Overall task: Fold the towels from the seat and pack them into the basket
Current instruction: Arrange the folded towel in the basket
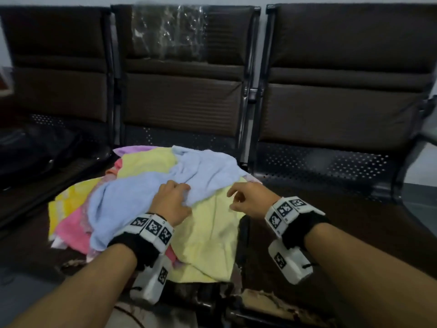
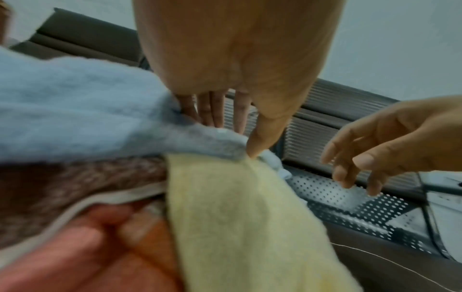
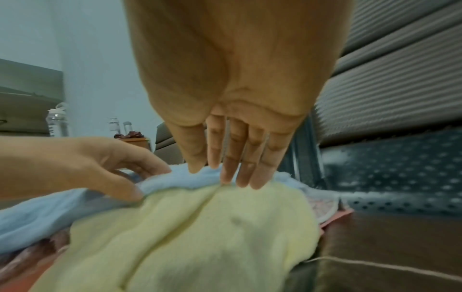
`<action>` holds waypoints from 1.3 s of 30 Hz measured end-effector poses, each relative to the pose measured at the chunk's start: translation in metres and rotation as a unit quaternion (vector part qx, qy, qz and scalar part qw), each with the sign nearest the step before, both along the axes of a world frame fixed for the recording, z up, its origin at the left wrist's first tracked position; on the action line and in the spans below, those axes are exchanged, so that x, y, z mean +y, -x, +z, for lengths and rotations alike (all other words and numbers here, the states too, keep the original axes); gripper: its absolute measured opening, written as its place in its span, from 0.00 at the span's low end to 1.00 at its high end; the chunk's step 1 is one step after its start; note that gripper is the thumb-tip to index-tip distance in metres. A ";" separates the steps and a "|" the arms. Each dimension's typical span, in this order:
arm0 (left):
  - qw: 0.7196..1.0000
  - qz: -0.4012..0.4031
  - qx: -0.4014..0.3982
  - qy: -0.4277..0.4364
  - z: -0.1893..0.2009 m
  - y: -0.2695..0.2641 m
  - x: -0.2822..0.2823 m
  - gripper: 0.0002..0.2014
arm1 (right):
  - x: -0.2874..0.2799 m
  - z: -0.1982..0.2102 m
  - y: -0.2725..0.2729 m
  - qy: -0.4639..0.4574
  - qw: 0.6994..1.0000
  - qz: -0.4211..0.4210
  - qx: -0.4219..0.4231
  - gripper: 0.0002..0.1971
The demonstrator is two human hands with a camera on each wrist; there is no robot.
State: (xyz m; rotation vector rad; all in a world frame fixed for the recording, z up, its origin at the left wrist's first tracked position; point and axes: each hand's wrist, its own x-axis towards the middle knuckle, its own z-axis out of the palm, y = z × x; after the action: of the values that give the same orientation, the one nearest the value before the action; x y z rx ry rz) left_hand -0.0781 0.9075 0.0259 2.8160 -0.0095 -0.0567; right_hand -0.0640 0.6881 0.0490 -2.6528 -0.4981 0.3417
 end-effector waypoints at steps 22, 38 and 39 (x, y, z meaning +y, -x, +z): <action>0.947 -0.274 -0.090 0.143 0.033 0.040 -0.071 0.09 | -0.078 0.058 0.068 -0.180 0.953 -0.135 -0.203 0.06; 0.947 -0.283 -0.062 0.137 0.015 0.018 -0.195 0.13 | -0.202 0.009 0.074 -0.324 0.880 -0.290 -0.191 0.06; 0.952 -0.273 -0.050 0.131 0.009 0.014 -0.193 0.13 | -0.204 -0.001 0.073 -0.288 0.912 -0.263 -0.126 0.09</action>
State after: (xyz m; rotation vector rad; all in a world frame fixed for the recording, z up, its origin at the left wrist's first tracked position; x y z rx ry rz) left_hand -0.0916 0.7147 0.0347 2.4643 -0.7594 -0.0348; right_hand -0.1368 0.4841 0.0478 -2.1328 0.0642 -0.2803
